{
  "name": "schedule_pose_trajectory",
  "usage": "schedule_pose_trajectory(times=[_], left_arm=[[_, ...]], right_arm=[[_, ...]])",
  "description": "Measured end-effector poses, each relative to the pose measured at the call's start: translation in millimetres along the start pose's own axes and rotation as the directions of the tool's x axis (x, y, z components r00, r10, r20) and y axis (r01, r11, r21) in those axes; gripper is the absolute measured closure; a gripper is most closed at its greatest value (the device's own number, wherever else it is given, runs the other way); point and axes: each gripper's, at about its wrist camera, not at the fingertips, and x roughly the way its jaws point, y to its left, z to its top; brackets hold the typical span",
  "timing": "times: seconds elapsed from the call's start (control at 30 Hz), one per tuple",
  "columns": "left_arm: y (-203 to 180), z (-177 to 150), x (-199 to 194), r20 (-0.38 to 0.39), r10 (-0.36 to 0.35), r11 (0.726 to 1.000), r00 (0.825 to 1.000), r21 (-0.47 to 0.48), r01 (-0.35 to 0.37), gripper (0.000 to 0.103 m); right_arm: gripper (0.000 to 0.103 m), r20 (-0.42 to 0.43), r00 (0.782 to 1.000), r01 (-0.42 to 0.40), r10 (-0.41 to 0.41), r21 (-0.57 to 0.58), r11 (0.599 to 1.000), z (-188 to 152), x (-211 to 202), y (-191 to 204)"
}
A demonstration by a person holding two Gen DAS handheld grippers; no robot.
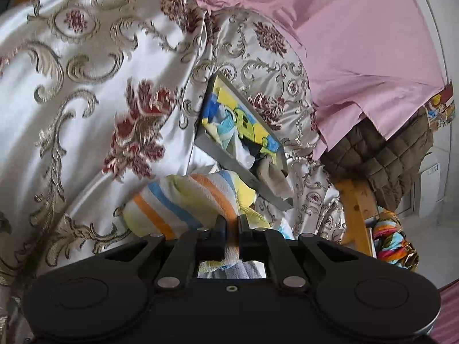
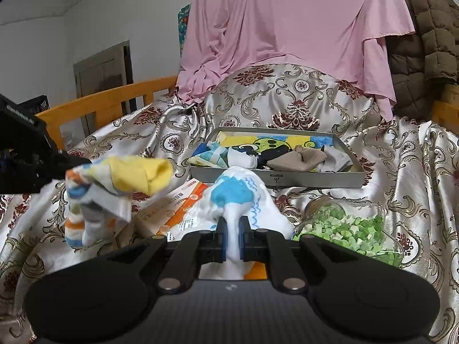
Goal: Organize soft objects
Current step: 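Carry the striped towel and muslin cloth over the frog-painting tray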
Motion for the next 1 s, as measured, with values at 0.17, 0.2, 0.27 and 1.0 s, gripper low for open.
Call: schedule_pose_trajectory(times=[0.17,0.2,0.27,1.0], left_arm=[[-4,-4,5,-0.009,0.074,0.997,0.997,0.012,-0.074,0.095],[-9,-7,16,-0.047,0.153,0.985,0.987,0.084,-0.148,0.096],[-8,-5,23,-0.079,0.201,0.979,0.976,0.064,-0.196,0.096],[-116,27,23,0.006,-0.005,0.996,1.000,0.086,0.004,0.097]], right_arm=[[0.094,0.010,1.000,-0.002,0.002,0.009,1.000,1,-4,-1],[0.094,0.010,1.000,-0.002,0.002,0.012,1.000,1,-4,-2],[0.094,0.009,1.000,-0.002,0.002,0.016,1.000,1,-4,-4],[0.094,0.155,0.988,-0.009,-0.003,0.074,0.997,29,-23,-43]])
